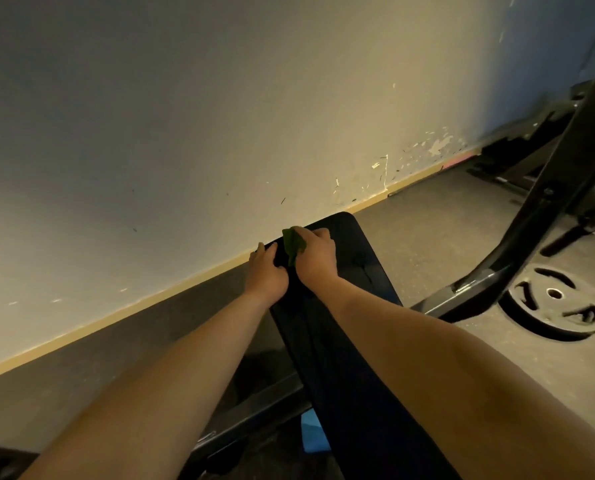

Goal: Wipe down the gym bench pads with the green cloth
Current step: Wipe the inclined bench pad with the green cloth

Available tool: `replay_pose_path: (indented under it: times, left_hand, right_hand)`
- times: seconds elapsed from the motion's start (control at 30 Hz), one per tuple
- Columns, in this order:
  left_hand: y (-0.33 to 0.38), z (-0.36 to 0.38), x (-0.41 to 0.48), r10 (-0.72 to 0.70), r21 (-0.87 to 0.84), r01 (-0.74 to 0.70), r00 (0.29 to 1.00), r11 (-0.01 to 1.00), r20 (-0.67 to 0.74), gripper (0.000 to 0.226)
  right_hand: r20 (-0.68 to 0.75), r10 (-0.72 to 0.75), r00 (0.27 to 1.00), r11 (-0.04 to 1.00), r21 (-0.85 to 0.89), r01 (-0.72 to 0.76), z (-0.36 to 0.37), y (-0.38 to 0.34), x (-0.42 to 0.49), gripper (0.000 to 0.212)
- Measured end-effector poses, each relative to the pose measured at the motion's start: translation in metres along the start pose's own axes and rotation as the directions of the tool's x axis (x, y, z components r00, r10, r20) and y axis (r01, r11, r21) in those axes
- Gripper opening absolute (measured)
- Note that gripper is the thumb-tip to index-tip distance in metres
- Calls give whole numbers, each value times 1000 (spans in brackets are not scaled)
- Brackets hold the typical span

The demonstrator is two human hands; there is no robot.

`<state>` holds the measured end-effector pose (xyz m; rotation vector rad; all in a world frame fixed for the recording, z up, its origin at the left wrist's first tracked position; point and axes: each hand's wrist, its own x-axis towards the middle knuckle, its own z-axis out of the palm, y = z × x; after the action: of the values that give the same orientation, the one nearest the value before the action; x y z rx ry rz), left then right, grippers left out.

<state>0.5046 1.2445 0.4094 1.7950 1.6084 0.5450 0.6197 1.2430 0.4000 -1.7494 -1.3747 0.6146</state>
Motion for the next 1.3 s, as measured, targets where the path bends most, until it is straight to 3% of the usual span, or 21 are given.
replay_pose_path:
  times: [0.07,0.17,0.27,0.33,0.4,0.47,0.57,0.63,0.7,0.77,0.87,0.97,1.03,1.1,1.2,1.3]
  left_hand:
    - [-9,6,18,0,29,0,1000,1000,-4,57]
    - [-29,17,35,-39,46,39,999,998,4,57]
    - [-38,27,31,36,165,-22,996,986,-81,66]
    - [-39,31,28,51,251,-26,994,968,-96,68]
    - [-35,27,27,43,333,-10,995,943,-93,67]
    - [-31,24,31,54,403,-15,995,915,-86,68]
    - [-32,25,33,83,467,-44,995,883,-63,70]
    - [-38,28,32,136,519,-76,988,852,-78,72]
    - [-42,28,35,180,526,-89,976,846,-124,75]
    - [-41,26,40,210,522,-94,963,848,-169,76]
    - [-39,30,45,224,523,-96,956,847,-188,76]
    - [-40,33,45,183,451,-87,968,888,-173,78]
    - [-36,32,46,156,472,-72,978,879,-141,79]
    - [-31,34,46,118,506,-45,987,861,-113,80]
    - [-26,36,46,90,535,-21,991,845,-103,80]
    - [-24,36,47,79,549,-6,991,836,-108,80]
  right_hand:
    - [7,-93,996,994,-54,93,12,1,11,50]
    - [155,-244,957,950,-161,268,30,13,24,49]
    - [231,-387,893,827,-340,447,31,32,30,54]
    - [231,-430,873,767,-415,489,21,39,37,55]
    - [231,-395,889,741,-492,457,6,44,49,58]
    - [157,-276,948,783,-535,316,-14,52,64,61]
    - [19,-61,998,883,-466,63,-37,68,79,62]
    - [-26,11,1000,891,-453,-22,-32,64,79,64]
    - [-15,-12,1000,895,-446,4,-14,53,73,65]
    - [55,-143,988,873,-463,152,7,44,65,63]
    - [219,-368,904,790,-438,428,18,42,61,58]
    - [270,-437,858,762,-396,513,0,48,67,50]
    - [191,-372,908,815,-401,418,-17,58,72,50]
    - [9,-224,975,915,-344,213,-27,70,79,56]
    - [-146,-47,988,973,-232,12,-18,68,85,56]
    - [-104,-87,991,979,-192,66,7,47,72,56]
